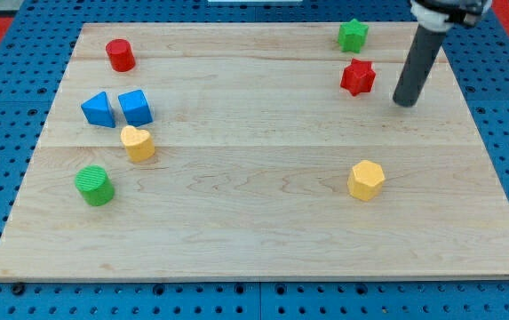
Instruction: Move the green circle into the green star
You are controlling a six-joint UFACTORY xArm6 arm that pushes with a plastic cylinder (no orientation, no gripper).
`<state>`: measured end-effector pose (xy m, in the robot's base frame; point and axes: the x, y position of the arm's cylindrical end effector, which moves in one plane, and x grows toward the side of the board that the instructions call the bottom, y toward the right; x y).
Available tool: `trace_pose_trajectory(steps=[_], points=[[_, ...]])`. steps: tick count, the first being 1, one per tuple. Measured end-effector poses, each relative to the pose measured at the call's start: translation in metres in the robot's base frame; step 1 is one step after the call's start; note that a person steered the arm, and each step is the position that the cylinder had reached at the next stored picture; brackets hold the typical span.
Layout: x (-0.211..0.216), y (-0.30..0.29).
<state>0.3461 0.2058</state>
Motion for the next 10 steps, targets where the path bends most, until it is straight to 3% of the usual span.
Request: trace_pose_trajectory(steps=[1, 2, 3, 6, 7, 8, 9, 10], points=[[-0.036, -0.061], [0.01, -0.112], [0.071, -0.092], [0.249, -0.37], [0.227, -0.468], [0.184, -0.464], [0.152, -0.425], [0.147, -0.33]])
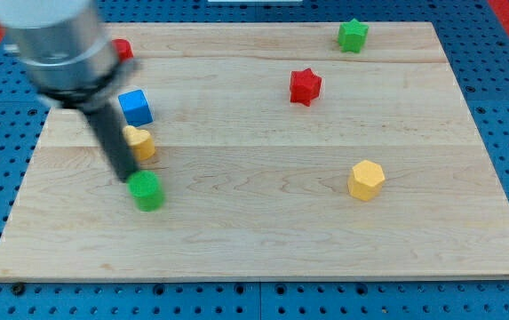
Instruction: Move the green circle into the green star
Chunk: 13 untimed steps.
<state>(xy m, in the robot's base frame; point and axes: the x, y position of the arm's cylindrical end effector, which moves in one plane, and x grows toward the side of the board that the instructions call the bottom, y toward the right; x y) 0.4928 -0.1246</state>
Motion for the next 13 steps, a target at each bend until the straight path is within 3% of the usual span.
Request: trace_pose_trajectory(steps=[2, 4, 5, 6, 8, 9, 10, 11, 12, 13], points=[[0.089, -0.03], [0.012, 0.044], [0.013, 0.059], [0.048, 0.048], [-0.008, 0.169], [0.02, 0.162], [0.017, 0.211], [-0.035, 0.192], [-0.067, 0.241], [-0.103, 0.254]])
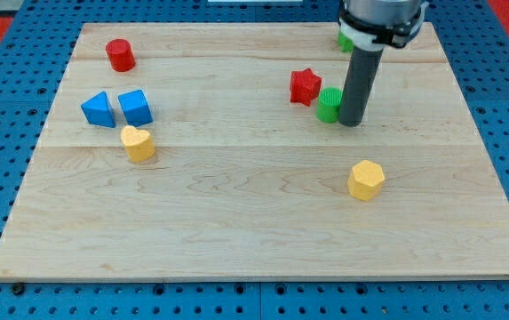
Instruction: Move the green circle into the green star
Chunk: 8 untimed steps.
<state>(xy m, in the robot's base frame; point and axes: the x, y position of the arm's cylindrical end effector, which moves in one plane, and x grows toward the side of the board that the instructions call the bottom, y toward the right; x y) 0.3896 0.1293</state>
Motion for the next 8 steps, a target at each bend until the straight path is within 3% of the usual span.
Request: trace_pose_trajectory(steps=[2, 3, 4, 5, 6, 7, 8], points=[[0.022, -0.007], [0.022, -0.05], [0.001, -0.048], [-0.053, -0.042], [-0.061, 0.004], [-0.041, 0.002], [-0.029, 0.036]])
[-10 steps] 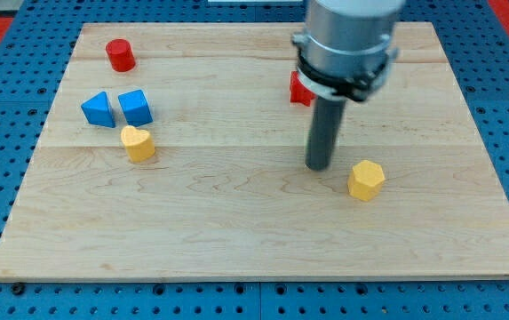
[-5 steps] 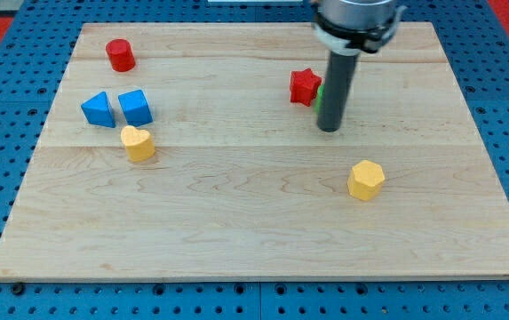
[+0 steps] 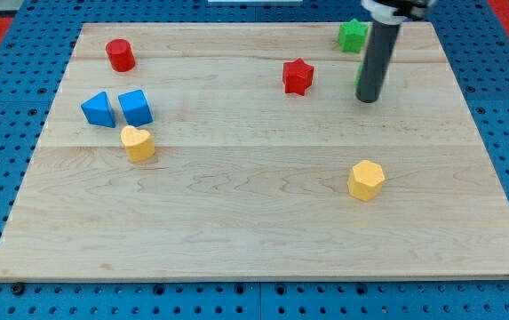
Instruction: Move the green circle into the green star
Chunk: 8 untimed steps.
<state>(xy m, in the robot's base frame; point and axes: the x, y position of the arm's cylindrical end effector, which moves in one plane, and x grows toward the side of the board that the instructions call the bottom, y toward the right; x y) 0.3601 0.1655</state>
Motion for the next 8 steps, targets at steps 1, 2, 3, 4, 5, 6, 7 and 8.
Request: trace_pose_trajectory(steps=[1, 2, 3, 4, 5, 6, 7, 8], points=[[-0.017, -0.012], [-0.01, -0.02], [0.001, -0.021], [-0.016, -0.008], [-0.052, -0.015], [-0.066, -0.013], [-0.076, -0.013], [-0.07, -0.009]])
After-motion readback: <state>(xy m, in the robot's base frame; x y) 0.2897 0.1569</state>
